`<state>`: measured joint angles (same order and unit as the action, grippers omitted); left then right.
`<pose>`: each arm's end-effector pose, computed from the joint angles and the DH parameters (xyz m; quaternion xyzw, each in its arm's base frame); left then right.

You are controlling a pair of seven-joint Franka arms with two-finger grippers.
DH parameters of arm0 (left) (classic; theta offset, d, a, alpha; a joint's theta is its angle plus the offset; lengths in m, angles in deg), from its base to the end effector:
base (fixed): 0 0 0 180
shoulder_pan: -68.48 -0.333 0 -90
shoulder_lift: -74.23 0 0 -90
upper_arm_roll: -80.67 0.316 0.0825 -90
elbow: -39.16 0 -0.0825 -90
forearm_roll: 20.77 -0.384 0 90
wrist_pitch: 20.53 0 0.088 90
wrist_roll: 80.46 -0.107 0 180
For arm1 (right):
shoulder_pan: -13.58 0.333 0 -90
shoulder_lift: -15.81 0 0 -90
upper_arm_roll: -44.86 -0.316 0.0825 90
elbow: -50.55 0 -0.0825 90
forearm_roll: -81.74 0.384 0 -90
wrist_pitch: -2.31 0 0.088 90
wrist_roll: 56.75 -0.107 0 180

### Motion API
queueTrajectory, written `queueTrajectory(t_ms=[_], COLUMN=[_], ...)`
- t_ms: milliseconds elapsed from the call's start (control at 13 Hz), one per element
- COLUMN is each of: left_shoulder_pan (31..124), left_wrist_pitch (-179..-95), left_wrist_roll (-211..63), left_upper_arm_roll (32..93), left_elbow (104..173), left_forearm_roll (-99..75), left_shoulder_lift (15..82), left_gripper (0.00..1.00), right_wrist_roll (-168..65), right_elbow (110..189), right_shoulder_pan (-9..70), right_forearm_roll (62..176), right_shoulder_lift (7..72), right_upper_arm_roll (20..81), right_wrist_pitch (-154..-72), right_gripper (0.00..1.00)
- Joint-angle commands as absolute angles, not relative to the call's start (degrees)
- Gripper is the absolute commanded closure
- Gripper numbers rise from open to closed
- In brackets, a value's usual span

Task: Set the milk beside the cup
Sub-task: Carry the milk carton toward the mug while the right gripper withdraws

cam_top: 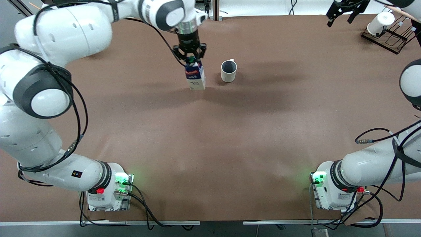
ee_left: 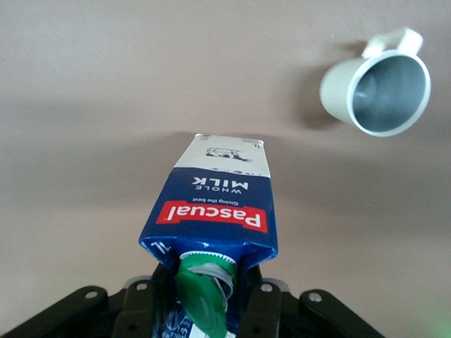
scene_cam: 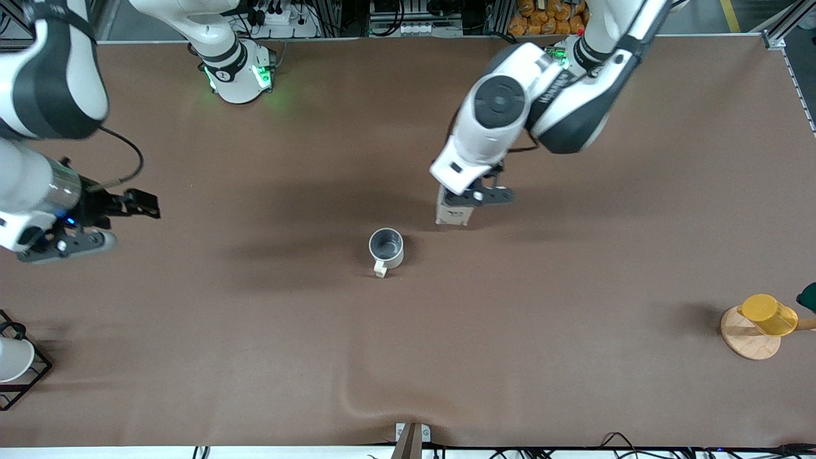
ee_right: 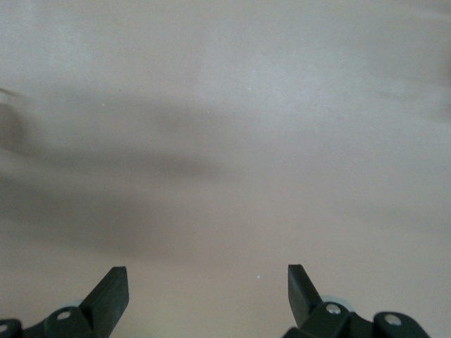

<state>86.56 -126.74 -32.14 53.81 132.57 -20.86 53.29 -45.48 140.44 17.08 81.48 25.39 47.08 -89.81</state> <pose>0.4771 -0.4314 0.4195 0.9947 0.0382 -0.0941 0.0181 0.5997 0.0145 0.5318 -0.9919 -0.1094 0.0643 0.0001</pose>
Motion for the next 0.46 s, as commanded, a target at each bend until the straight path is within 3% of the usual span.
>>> queueTrajectory(t_ms=[0,385], left_shoulder_pan=[90.6,98.9], left_wrist_pitch=[-125.8,-127.5], left_wrist_roll=[-24.4,-15.8], left_upper_arm_roll=[53.9,54.8], left_elbow=[126.3,120.4], left_forearm_roll=[-21.0,-22.0], left_shoulder_lift=[48.3,42.5], left_gripper=[0.65,0.65], right_wrist_roll=[-43.8,-50.0], right_elbow=[143.2,142.0], right_shoulder_pan=[14.4,12.4], right_forearm_roll=[80.2,80.9], right_shoulder_lift=[20.2,17.4], right_upper_arm_roll=[46.1,46.1], right_wrist_pitch=[-88.0,-81.2], right_gripper=[0.0,0.0])
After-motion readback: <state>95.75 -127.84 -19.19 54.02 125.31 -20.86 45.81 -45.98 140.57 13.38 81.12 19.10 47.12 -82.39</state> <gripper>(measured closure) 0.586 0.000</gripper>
